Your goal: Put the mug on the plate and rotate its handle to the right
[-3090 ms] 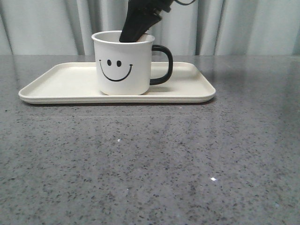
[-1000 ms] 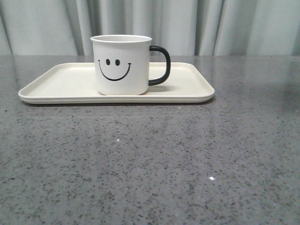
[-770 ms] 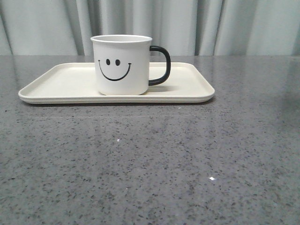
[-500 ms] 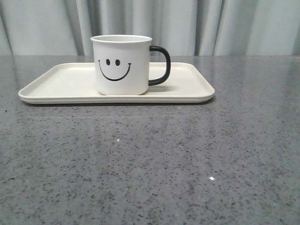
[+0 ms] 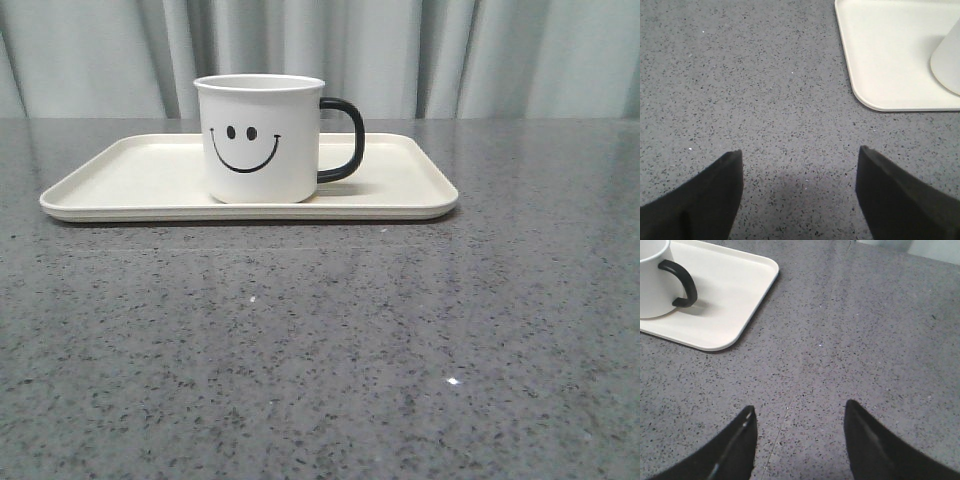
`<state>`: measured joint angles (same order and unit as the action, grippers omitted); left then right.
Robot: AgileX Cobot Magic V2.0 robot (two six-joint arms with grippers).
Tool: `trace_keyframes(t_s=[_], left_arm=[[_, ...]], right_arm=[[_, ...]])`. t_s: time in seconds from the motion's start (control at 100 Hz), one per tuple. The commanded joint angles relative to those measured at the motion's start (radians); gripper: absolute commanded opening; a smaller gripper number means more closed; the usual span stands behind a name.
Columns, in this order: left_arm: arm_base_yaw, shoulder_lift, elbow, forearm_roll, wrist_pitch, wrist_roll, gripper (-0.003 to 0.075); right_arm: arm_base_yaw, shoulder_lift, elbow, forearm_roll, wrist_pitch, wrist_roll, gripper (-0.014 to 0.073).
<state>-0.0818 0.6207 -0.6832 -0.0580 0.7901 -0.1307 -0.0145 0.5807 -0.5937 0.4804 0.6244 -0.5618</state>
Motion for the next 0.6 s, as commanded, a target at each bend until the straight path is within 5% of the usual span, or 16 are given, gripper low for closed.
trace_keyframes(t_s=[0.0, 0.18, 0.32, 0.51, 0.59], left_arm=[[0.003, 0.0, -0.025, -0.011, -0.077, -0.008, 0.0463], [0.003, 0.0, -0.025, -0.011, -0.077, -0.008, 0.044], [0.003, 0.0, -0.025, -0.011, -0.079, -0.008, 0.0301], [0.003, 0.0, -0.025, -0.011, -0.079, -0.008, -0.0003], [0.003, 0.0, -0.025, -0.011, -0.079, -0.008, -0.002]], right_arm=[[-0.008, -0.003, -0.025, 0.018, -0.06, 0.005, 0.0393], [-0.008, -0.003, -0.025, 0.017, -0.067, 0.005, 0.017], [-0.008, -0.003, -0.025, 0.017, -0.067, 0.005, -0.0068], [-0.008, -0.003, -0.025, 0.017, -0.062, 0.005, -0.0067], [-0.008, -0.003, -0.025, 0.017, -0.05, 0.005, -0.0067]])
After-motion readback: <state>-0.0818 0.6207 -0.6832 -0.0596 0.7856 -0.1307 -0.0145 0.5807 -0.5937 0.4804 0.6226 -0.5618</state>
